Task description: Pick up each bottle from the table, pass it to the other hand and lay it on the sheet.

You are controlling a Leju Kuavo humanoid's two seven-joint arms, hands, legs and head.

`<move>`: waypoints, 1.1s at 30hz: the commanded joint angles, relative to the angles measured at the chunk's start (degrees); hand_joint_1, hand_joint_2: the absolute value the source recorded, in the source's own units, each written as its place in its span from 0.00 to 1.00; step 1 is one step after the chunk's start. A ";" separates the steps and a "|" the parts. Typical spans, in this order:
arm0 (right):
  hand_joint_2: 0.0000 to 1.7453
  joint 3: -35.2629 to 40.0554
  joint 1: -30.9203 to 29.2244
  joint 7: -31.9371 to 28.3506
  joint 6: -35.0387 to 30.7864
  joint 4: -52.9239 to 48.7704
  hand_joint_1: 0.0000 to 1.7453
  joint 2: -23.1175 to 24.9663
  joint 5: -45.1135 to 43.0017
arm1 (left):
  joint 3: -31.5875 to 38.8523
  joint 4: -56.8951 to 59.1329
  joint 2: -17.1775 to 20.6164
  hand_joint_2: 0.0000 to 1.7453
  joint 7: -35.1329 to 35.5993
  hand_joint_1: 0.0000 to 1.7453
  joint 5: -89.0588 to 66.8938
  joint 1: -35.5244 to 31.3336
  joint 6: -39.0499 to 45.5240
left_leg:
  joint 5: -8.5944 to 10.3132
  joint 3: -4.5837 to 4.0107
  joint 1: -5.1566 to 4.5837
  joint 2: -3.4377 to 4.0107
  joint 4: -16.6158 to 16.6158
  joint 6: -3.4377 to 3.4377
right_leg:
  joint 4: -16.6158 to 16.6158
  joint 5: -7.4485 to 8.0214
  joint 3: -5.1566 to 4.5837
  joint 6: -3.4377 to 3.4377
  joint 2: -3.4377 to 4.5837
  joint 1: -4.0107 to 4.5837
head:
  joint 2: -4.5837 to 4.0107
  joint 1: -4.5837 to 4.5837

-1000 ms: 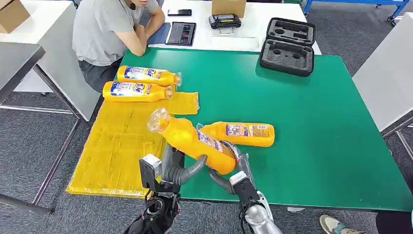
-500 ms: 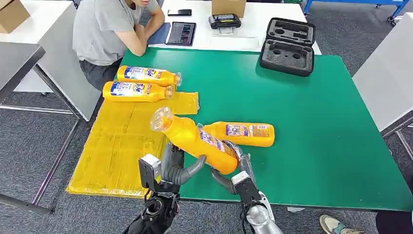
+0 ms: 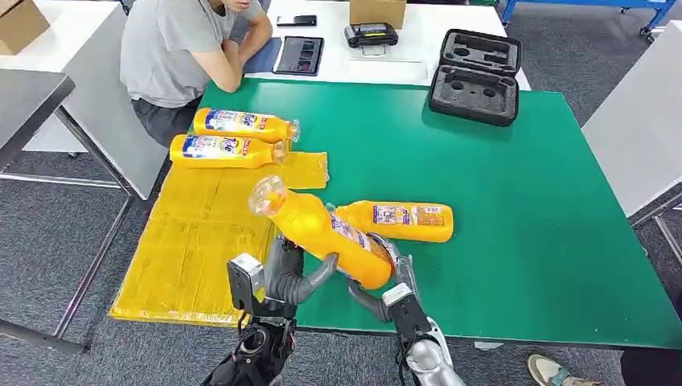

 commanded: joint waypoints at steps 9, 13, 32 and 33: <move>1.00 4.11 -5.48 -0.18 -5.02 13.34 0.88 1.39 3.63 | -2.10 -0.02 2.31 1.00 0.30 1.00 -0.88 -1.26 -3.05 | -0.22 0.59 0.04 0.13 -0.08 -0.13 | -0.08 -0.18 0.55 -0.15 0.14 0.05 | 0.00 -0.02; 1.00 2.88 -5.69 -0.18 -5.88 14.12 0.00 1.66 1.87 | -1.45 0.04 2.50 1.00 0.30 1.00 -2.00 -1.35 -1.20 | -0.13 0.34 0.02 0.06 -0.05 -0.08 | -0.05 -0.11 0.32 -0.09 0.06 0.03 | 0.00 -0.02; 1.00 -2.00 -3.20 -0.18 -7.73 11.37 0.00 1.21 0.57 | 4.10 0.18 5.19 1.00 0.30 1.00 -7.77 -4.19 6.35 | -0.06 0.21 0.02 -0.02 -0.04 -0.06 | -0.04 -0.08 0.21 -0.07 -0.03 0.03 | 0.00 0.00; 1.00 -2.06 -2.85 -0.18 -7.99 11.02 0.00 1.14 0.72 | 4.64 0.54 5.28 1.00 0.30 1.00 -9.14 -4.79 8.08 | -0.03 0.16 0.01 -0.01 -0.04 -0.05 | -0.02 -0.05 0.14 -0.06 -0.02 0.01 | 0.00 0.00</move>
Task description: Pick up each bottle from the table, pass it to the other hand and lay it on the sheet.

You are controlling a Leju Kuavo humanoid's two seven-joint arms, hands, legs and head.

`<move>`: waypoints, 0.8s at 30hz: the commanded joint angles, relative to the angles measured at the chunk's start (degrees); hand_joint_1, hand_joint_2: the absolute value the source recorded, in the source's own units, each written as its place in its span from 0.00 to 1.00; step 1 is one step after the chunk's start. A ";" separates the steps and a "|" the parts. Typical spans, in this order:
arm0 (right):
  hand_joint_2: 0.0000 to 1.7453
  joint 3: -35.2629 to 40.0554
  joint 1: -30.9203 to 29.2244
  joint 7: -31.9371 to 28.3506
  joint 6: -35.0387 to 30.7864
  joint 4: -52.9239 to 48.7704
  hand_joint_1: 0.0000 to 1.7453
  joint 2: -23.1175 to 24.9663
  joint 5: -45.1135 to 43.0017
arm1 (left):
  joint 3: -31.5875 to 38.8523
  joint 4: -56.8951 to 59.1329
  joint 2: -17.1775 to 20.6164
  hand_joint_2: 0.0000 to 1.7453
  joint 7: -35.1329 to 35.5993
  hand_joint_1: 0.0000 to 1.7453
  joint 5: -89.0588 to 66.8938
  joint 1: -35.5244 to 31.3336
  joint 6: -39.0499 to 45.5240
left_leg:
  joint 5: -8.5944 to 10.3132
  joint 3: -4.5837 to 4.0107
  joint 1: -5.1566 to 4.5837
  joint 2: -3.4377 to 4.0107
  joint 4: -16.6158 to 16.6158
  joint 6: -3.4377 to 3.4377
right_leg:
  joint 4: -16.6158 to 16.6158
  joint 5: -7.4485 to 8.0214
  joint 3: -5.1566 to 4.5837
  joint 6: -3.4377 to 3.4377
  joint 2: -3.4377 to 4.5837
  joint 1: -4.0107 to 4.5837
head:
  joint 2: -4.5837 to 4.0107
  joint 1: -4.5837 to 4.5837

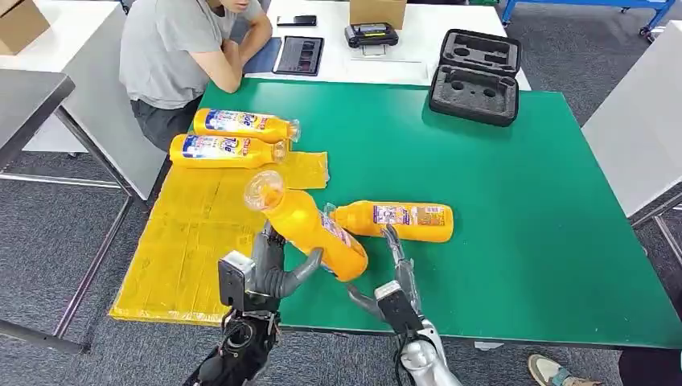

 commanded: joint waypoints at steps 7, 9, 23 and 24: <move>1.00 -1.96 1.14 0.30 -0.88 0.79 0.00 -0.16 0.51 | 4.67 2.39 3.57 1.00 0.29 1.00 -15.41 -6.89 18.84 | -0.15 0.43 0.05 -0.03 -0.05 -0.13 | -0.03 -0.16 0.43 -0.15 -0.02 0.06 | 0.00 0.02; 1.00 -1.96 1.14 0.30 -0.88 0.79 0.00 -0.16 0.51 | 4.67 2.39 3.57 1.00 0.29 1.00 -15.41 -6.89 18.84 | -0.12 0.33 0.03 0.01 -0.03 -0.10 | -0.01 -0.12 0.31 -0.11 0.02 0.03 | 0.00 0.00; 1.00 -2.02 0.69 0.30 0.36 1.57 0.00 1.11 -0.31 | 14.61 -1.17 3.09 1.00 3.80 1.00 -40.17 -6.02 30.82 | -0.14 0.31 0.04 0.13 0.01 -0.07 | 0.01 -0.11 0.28 -0.10 0.14 0.05 | 0.00 0.02; 1.00 -2.00 0.67 0.30 0.43 1.57 0.00 1.19 -0.45 | 15.70 -1.43 2.90 1.00 4.51 1.00 -43.28 -6.24 30.82 | -0.10 0.25 0.02 0.12 -0.02 -0.06 | 0.01 -0.08 0.21 -0.09 0.14 0.03 | 0.00 0.00</move>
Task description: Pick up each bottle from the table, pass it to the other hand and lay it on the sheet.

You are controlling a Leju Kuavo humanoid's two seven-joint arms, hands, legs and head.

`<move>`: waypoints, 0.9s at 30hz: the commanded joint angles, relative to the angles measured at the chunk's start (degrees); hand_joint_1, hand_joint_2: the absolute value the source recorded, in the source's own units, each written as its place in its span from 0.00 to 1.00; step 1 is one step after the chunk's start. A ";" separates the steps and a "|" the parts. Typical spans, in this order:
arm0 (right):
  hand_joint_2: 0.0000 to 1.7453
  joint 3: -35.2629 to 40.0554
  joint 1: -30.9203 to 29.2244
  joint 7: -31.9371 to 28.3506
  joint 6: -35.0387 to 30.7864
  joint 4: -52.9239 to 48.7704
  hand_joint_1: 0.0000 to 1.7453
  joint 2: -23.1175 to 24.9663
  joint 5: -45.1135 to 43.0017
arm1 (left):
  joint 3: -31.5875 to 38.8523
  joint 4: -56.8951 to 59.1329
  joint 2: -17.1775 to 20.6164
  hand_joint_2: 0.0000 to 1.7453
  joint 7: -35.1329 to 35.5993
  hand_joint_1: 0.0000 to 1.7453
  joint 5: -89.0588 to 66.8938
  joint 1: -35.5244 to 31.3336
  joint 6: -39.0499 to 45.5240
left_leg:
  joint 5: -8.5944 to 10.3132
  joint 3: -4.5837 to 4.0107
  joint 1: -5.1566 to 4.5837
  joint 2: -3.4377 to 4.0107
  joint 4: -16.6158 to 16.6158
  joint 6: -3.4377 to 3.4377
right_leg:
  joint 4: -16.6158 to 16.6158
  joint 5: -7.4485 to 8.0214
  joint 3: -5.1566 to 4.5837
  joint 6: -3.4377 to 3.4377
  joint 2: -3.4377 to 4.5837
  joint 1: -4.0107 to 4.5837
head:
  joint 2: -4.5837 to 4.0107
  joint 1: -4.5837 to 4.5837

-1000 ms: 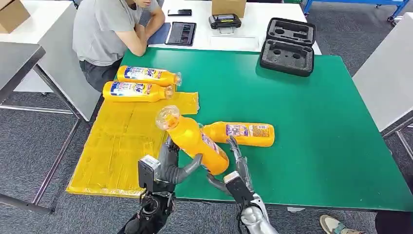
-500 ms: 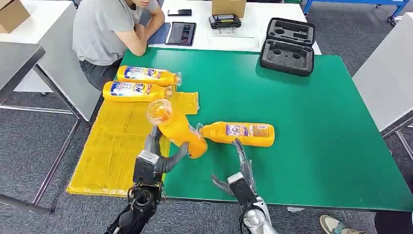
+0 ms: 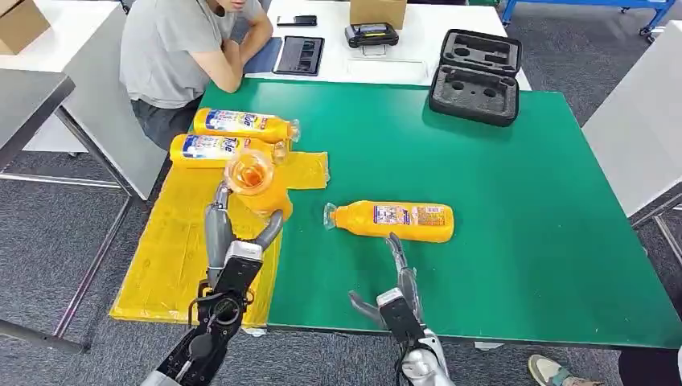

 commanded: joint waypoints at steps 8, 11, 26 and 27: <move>1.00 -0.94 -1.06 0.30 0.90 1.32 0.00 0.54 -1.52 | 12.18 2.51 -1.66 1.00 8.70 1.00 -34.19 -3.67 1.23 | -0.14 0.33 0.06 -0.02 0.03 -0.08 | -0.01 -0.15 0.34 -0.10 -0.05 0.06 | 0.00 0.00; 1.00 -1.07 -0.99 0.30 1.22 1.47 0.00 0.70 -1.55 | 12.73 3.76 -1.72 1.00 12.56 1.00 -41.71 -4.58 1.23 | -0.04 0.17 0.01 0.00 -0.03 -0.05 | -0.03 -0.06 0.16 -0.05 -0.03 0.01 | 0.00 -0.02; 1.00 -1.10 -1.46 0.30 1.97 2.51 0.00 0.77 -1.80 | 10.14 6.85 0.19 1.00 29.36 1.00 -61.32 -4.88 1.23 | -0.05 0.24 0.00 -0.01 -0.05 -0.05 | -0.04 -0.08 0.22 -0.06 -0.03 0.01 | 0.00 -0.02; 1.00 -1.10 -1.46 0.30 1.97 2.51 0.00 0.77 -1.80 | 10.14 6.85 0.19 1.00 29.36 1.00 -61.32 -4.88 1.23 | -0.03 0.18 0.00 0.02 -0.05 -0.05 | -0.04 -0.05 0.16 -0.05 -0.01 0.01 | 0.00 -0.02</move>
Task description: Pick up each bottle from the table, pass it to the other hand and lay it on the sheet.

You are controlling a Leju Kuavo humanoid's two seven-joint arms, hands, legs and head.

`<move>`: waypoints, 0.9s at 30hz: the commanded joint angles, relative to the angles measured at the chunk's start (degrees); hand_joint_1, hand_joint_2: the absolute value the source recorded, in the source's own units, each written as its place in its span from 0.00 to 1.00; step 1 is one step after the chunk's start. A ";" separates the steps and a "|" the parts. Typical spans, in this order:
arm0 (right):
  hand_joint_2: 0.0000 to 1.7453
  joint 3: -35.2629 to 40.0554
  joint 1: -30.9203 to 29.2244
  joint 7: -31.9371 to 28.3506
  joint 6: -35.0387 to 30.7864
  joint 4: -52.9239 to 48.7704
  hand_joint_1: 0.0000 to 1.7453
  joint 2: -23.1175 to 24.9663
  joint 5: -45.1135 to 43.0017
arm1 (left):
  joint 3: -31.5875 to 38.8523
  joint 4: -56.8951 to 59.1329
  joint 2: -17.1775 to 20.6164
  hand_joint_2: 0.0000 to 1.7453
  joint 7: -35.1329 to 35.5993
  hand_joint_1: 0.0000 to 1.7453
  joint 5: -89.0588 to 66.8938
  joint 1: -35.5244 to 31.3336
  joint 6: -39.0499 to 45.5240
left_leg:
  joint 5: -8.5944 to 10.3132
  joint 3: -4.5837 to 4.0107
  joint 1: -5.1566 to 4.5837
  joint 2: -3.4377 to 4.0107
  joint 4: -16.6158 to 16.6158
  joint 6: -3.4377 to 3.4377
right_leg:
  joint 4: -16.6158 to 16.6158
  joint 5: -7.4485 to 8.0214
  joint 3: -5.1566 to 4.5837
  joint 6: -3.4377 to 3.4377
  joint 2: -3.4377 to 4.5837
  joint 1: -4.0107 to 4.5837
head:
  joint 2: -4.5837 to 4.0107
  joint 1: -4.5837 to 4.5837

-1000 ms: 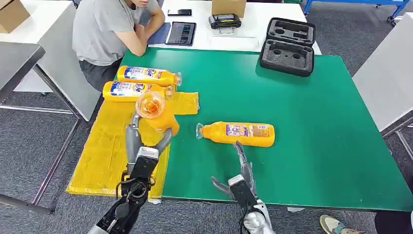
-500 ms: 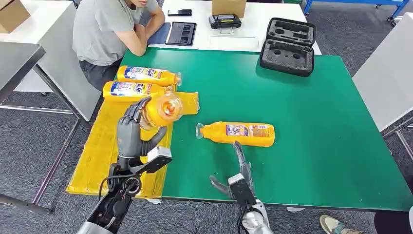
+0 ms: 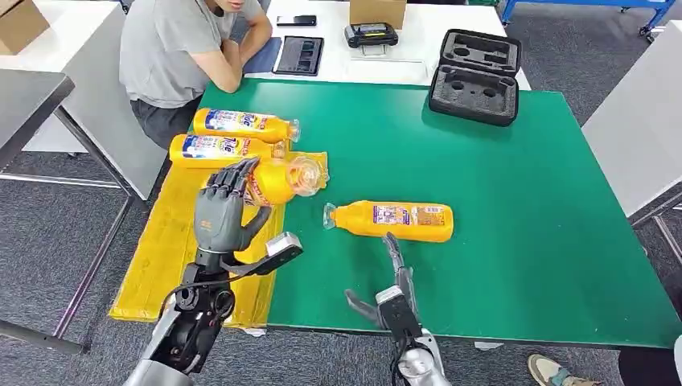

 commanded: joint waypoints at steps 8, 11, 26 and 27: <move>1.00 -0.62 -1.46 0.30 0.40 2.49 0.00 -0.22 -0.51 | -1.25 6.26 1.72 1.00 7.30 1.00 -6.91 -3.10 1.14 | -0.09 0.28 0.01 -0.04 -0.05 -0.07 | -0.04 -0.11 0.29 -0.08 -0.04 0.01 | 0.00 0.02; 1.00 -0.66 -1.45 0.30 0.41 2.48 0.00 -0.28 -0.54 | -1.52 7.70 1.86 1.00 7.90 1.00 -6.90 -3.46 1.14 | -0.07 0.21 0.02 -0.02 -0.03 -0.06 | -0.03 -0.08 0.22 -0.07 -0.01 0.02 | 0.00 0.00; 1.00 -0.13 -2.34 0.30 1.31 3.85 0.00 0.37 0.09 | -12.31 23.64 5.85 1.00 20.55 1.00 -8.40 -9.53 1.14 | -0.08 0.38 0.03 0.00 -0.09 -0.08 | -0.07 -0.10 0.37 -0.10 0.01 0.03 | 0.00 0.00; 1.00 -0.12 -2.43 0.30 1.42 3.98 0.00 0.41 0.11 | -12.39 24.16 5.92 1.00 20.77 1.00 -8.40 -9.56 1.14 | -0.04 0.24 0.00 -0.01 -0.07 -0.05 | -0.04 -0.06 0.24 -0.07 -0.01 -0.01 | 0.00 0.02</move>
